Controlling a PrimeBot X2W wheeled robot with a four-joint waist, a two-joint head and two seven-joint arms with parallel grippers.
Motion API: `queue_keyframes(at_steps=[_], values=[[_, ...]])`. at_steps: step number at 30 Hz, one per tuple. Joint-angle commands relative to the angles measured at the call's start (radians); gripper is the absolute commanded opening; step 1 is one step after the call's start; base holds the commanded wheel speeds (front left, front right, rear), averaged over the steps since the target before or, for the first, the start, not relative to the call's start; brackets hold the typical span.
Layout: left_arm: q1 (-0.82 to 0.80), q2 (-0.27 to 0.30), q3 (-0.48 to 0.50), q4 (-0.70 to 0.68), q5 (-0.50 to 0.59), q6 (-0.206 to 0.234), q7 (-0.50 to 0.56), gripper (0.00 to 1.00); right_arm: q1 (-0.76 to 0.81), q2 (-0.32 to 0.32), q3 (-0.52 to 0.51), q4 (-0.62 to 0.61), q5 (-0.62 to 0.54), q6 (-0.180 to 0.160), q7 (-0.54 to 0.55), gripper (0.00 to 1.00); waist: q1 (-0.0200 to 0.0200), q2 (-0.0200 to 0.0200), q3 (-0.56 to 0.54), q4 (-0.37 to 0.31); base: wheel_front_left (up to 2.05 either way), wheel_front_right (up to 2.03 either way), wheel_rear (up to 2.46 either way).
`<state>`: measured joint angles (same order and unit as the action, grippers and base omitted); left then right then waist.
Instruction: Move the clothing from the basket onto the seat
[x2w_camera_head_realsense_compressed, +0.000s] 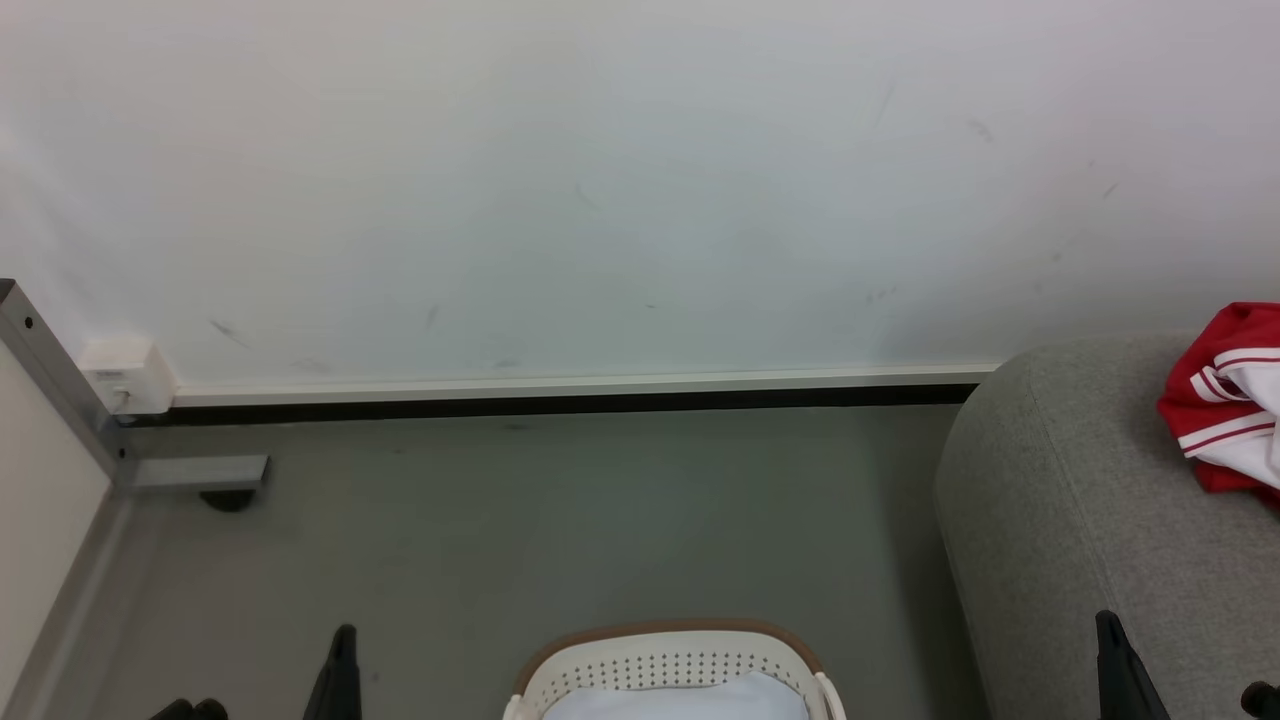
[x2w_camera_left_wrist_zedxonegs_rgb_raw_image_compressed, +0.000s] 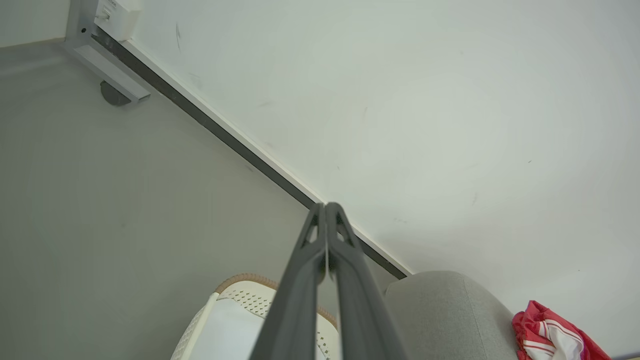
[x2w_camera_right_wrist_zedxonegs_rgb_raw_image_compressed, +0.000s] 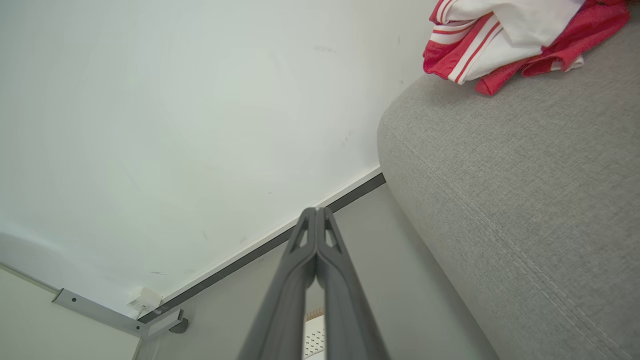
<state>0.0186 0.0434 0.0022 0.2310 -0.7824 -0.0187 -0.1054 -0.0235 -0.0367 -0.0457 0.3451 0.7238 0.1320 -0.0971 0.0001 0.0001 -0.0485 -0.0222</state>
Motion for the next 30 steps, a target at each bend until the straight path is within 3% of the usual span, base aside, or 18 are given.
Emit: queue_keyframes(at_steps=[1, 30], values=[[-0.027, 0.005, 0.01, -0.016, -0.042, -0.006, 0.01, 0.0, -0.033, -0.011, -0.007, -0.02, 0.042, -0.001, 0.007, 0.0, -0.0001, -0.0001, 0.001, 0.0, 0.0, 0.0, 0.0], [-0.069, 0.007, 0.053, -0.044, -0.366, -0.015, 0.097, 0.0, -0.068, -0.019, -0.029, -0.048, 0.395, -0.001, 0.088, 0.0, -0.0001, -0.0001, 0.015, 0.007, 0.0, 0.0, 0.0]])
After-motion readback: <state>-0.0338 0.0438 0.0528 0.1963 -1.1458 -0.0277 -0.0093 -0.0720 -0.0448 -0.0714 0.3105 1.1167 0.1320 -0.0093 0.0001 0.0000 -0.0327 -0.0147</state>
